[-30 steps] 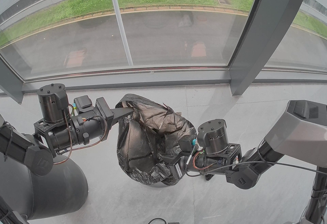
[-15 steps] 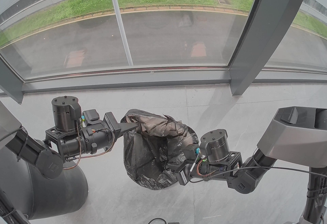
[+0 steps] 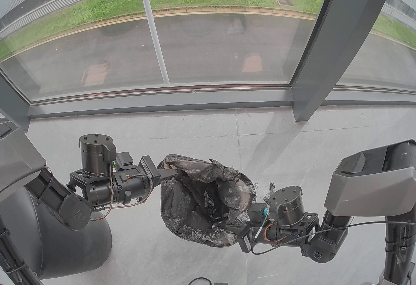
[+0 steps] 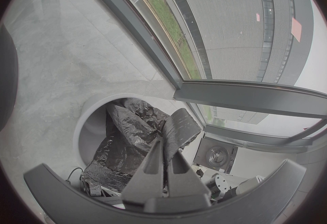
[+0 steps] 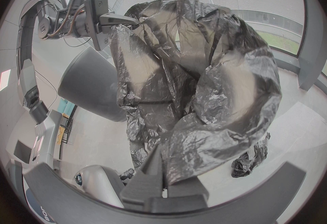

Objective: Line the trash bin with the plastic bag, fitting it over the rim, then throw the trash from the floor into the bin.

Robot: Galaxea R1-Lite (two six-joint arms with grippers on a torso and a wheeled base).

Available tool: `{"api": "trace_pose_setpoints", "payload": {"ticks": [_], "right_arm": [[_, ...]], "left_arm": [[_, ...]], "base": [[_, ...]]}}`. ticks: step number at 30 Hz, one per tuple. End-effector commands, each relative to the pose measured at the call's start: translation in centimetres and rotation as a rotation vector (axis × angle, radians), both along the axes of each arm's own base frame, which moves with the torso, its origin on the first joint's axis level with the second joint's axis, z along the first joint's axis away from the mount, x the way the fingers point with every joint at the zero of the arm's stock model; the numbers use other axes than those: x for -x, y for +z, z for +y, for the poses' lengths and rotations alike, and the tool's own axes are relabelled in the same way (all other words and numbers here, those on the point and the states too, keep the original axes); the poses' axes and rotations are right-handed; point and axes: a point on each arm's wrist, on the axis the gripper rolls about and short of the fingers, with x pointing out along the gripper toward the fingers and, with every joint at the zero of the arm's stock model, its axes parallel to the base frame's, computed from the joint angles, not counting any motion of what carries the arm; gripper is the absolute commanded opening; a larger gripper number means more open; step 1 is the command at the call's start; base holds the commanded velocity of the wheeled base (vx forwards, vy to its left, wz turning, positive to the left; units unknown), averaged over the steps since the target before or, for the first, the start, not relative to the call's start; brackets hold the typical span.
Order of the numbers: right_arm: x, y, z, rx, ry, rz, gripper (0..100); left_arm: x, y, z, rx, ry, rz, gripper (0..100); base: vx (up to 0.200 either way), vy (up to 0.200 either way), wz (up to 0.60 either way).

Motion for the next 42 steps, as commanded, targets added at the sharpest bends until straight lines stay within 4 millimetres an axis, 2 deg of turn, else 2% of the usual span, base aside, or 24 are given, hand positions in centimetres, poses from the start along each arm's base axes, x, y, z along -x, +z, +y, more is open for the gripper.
{"api": "trace_pose_setpoints", "payload": {"ticks": [1,11,17,19,26,33,42], "right_arm": [[1.4,-0.7,-1.2,0.016,0.000,0.020,0],[2.3,-0.1,-2.1,0.000,-0.005,0.001,0],[2.8,-0.3,-2.8,0.021,-0.018,0.017,0],[2.7,-0.5,-3.2,0.020,-0.035,0.010,0],[2.0,-0.9,-3.9,0.021,-0.070,0.007,0],[2.0,-0.8,-4.1,0.018,-0.075,0.008,0],[2.1,-0.8,-4.0,0.021,-0.070,0.012,0]], "left_arm": [[0.0,-1.1,0.0,-0.021,0.019,0.034,0],[0.2,-0.6,0.3,-0.031,0.060,0.022,0],[0.3,-1.4,0.7,-0.043,0.070,0.050,0],[0.1,-2.1,0.8,-0.052,0.074,0.071,0],[0.0,-2.8,1.0,-0.062,0.080,0.097,0],[1.0,-3.5,1.3,-0.082,0.079,0.145,0],[2.0,-2.8,1.5,-0.094,0.073,0.175,0]], "base": [[0.000,0.000,0.00],[0.000,0.000,0.00],[0.000,0.000,0.00],[0.000,0.000,0.00],[0.000,0.000,0.00],[0.000,0.000,0.00],[0.000,0.000,0.00]]}}
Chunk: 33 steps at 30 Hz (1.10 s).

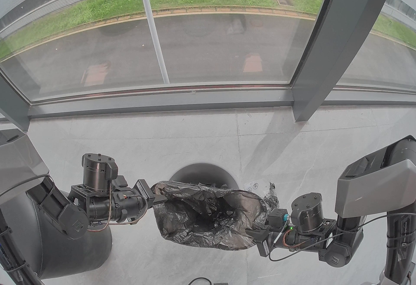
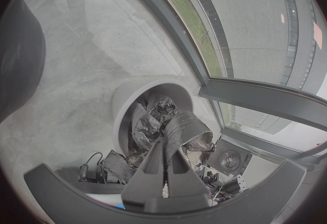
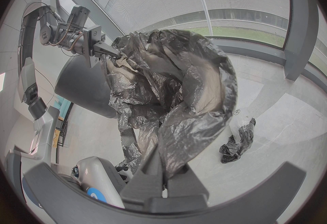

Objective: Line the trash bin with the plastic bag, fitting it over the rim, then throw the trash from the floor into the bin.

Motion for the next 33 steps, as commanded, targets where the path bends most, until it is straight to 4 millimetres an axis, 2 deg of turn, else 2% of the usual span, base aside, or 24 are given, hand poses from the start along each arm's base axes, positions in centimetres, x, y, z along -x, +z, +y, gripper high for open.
{"api": "trace_pose_setpoints", "payload": {"ticks": [1,11,25,28,33], "right_arm": [[0.0,-0.5,0.0,0.012,0.001,0.014,0],[0.5,-0.6,-0.4,0.024,0.006,0.038,0],[0.7,-1.1,-0.4,0.047,0.009,0.049,0],[0.4,-1.1,-0.2,0.045,-0.004,0.040,0],[-1.7,-1.0,0.8,0.052,-0.126,-0.060,0]], "left_arm": [[0.4,0.5,-0.1,0.000,-0.007,0.000,0],[0.3,0.4,-0.1,-0.001,-0.009,0.007,0],[0.1,-0.9,-0.2,-0.017,-0.011,0.047,0],[0.0,-1.2,-0.2,-0.020,-0.010,0.054,0],[-0.5,-1.5,-0.3,-0.025,-0.012,0.047,0]], "base": [[0.000,0.000,0.00],[0.000,0.000,0.00],[0.000,0.000,0.00],[0.000,0.000,0.00],[0.000,0.000,0.00]]}}
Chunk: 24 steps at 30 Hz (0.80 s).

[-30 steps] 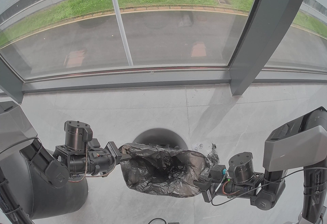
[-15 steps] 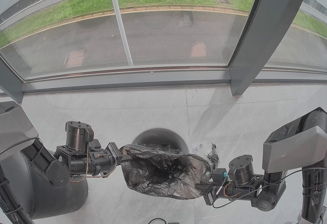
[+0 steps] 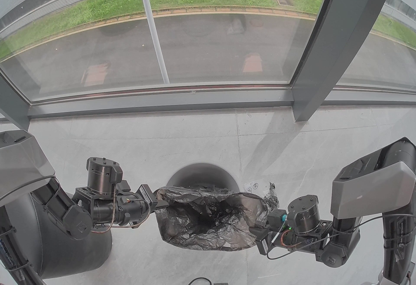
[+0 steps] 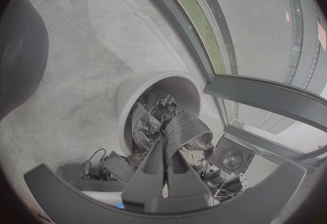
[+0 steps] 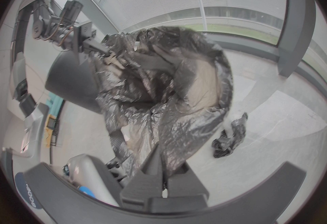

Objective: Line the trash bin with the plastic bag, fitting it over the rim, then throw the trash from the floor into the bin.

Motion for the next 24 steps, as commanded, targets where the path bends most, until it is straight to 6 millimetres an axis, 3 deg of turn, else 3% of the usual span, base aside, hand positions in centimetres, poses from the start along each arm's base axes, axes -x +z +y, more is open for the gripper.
{"api": "trace_pose_setpoints", "payload": {"ticks": [1,13,24], "right_arm": [[-1.8,-0.1,1.0,-0.005,-0.066,-0.068,0],[-3.3,0.1,2.3,-0.013,-0.097,-0.116,0],[-4.5,0.6,2.2,-0.035,-0.123,-0.145,0]], "left_arm": [[-0.5,-0.5,-0.1,-0.011,-0.005,0.000,0],[-1.6,-0.3,0.0,-0.014,0.001,-0.033,0],[-3.2,-0.1,0.0,-0.005,0.016,-0.065,0]], "base": [[0.000,0.000,0.00],[0.000,0.000,0.00],[0.000,0.000,0.00]]}}
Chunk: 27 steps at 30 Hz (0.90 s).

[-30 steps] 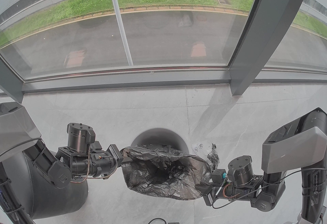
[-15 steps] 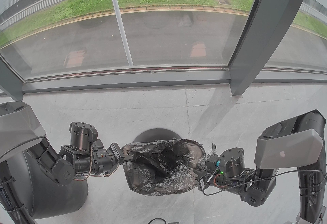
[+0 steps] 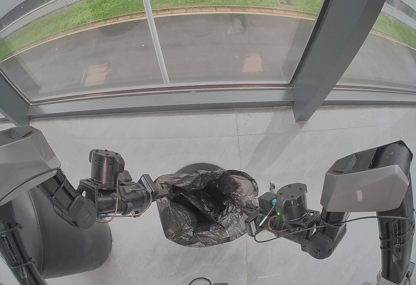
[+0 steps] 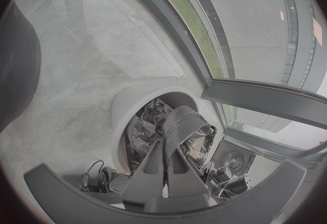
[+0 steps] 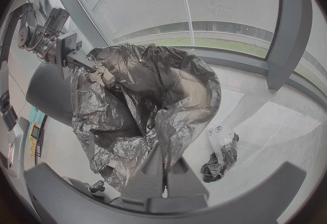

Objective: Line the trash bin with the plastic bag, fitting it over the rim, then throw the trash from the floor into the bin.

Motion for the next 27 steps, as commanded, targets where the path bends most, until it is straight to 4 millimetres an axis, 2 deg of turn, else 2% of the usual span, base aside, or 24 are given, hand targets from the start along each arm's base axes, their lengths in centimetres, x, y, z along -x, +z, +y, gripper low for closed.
{"api": "trace_pose_setpoints", "payload": {"ticks": [1,11,21,22,27], "right_arm": [[-0.9,0.1,-0.2,-0.012,-0.020,-0.017,0],[-2.3,0.6,0.0,-0.026,-0.038,-0.041,0],[-3.2,0.6,0.7,-0.014,-0.035,-0.034,0],[-3.2,0.6,0.7,-0.014,-0.035,-0.034,100],[-3.2,0.8,0.7,-0.019,-0.036,-0.036,100]], "left_arm": [[-0.8,-0.2,-0.1,0.001,0.003,-0.009,0],[-1.9,-1.0,-0.4,-0.060,-0.045,-0.068,0],[-2.9,-1.3,0.9,-0.062,-0.002,-0.066,0],[-2.9,-1.4,0.9,-0.063,-0.003,-0.064,0],[-3.0,-1.3,1.1,-0.062,0.002,-0.068,0]], "base": [[0.000,0.000,0.00],[0.000,0.000,0.00],[0.000,0.000,0.00],[0.000,0.000,0.00],[0.000,0.000,0.00]]}}
